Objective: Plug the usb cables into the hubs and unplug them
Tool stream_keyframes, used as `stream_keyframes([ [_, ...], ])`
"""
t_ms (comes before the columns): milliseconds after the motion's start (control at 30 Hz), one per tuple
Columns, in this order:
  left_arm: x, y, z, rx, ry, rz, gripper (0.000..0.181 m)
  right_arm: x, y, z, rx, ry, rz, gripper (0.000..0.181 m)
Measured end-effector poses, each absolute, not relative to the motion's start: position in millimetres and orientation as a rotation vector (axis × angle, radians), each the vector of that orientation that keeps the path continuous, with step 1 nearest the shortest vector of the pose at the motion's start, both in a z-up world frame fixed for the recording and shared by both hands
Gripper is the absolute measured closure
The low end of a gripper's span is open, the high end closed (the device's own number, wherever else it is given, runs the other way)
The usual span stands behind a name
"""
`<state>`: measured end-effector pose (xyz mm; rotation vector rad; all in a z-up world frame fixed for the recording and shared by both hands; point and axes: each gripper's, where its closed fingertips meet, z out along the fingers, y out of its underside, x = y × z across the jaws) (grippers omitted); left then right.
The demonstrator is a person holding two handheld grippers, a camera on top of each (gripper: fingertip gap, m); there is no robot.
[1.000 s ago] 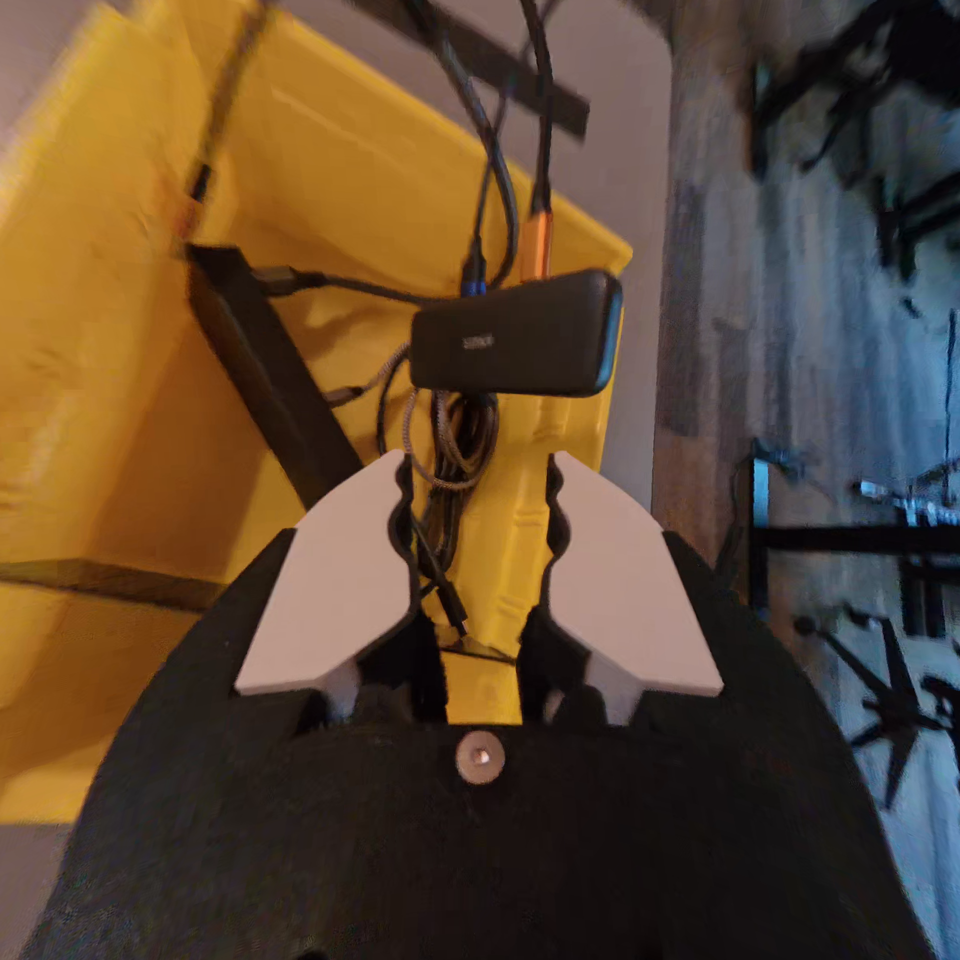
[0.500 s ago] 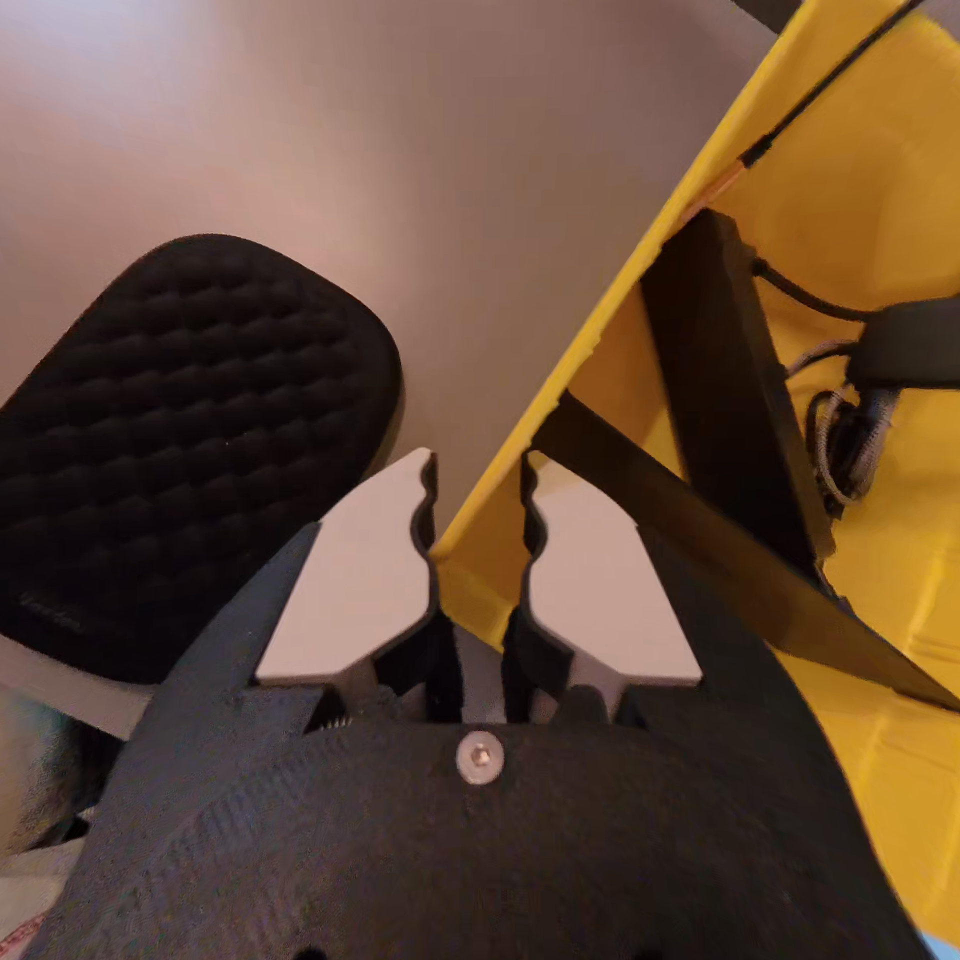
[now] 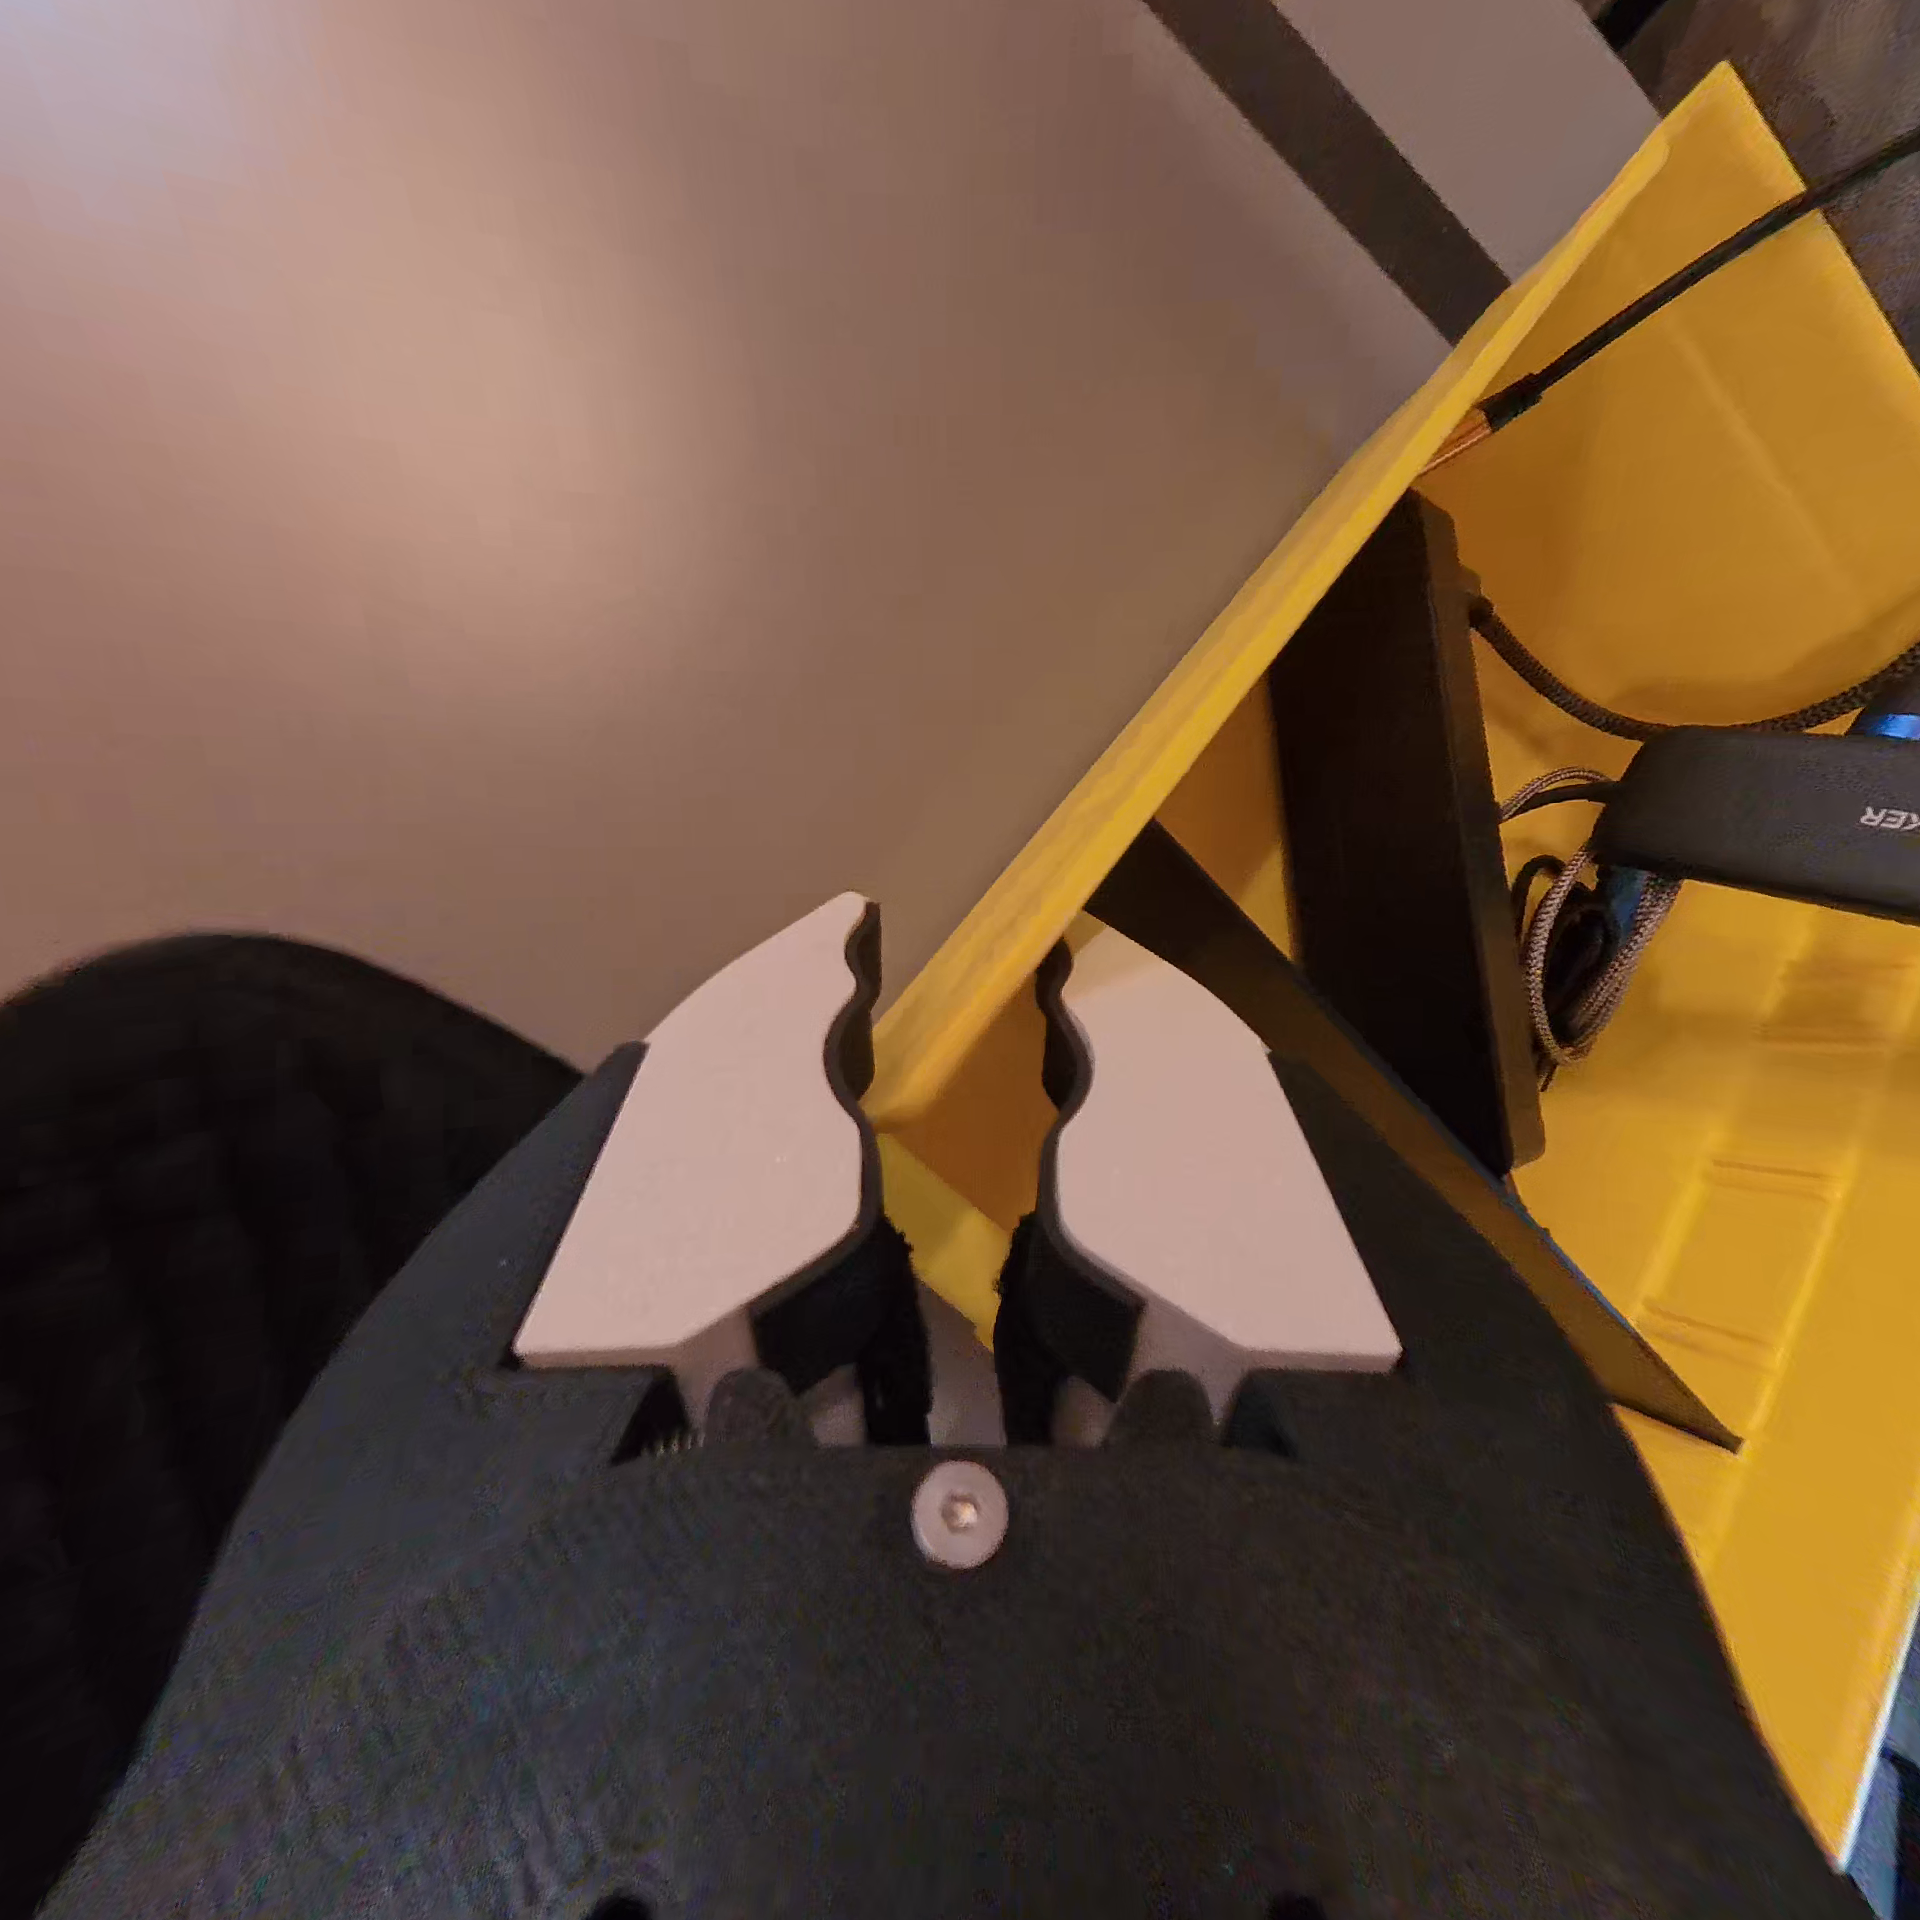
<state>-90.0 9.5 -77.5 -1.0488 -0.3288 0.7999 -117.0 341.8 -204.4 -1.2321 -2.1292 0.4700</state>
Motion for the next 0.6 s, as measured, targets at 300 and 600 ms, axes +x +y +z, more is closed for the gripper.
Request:
stream_keyframes([
  [300,-86,12,-75,-1.046,-0.309,0.789,0.084,-153,247,-205,-1.058,-2.220,0.494,0.150],
  [600,-74,2,-57,-0.989,-0.274,0.783,0.091,-156,122,-203,-0.864,-2.319,0.663,0.148],
])
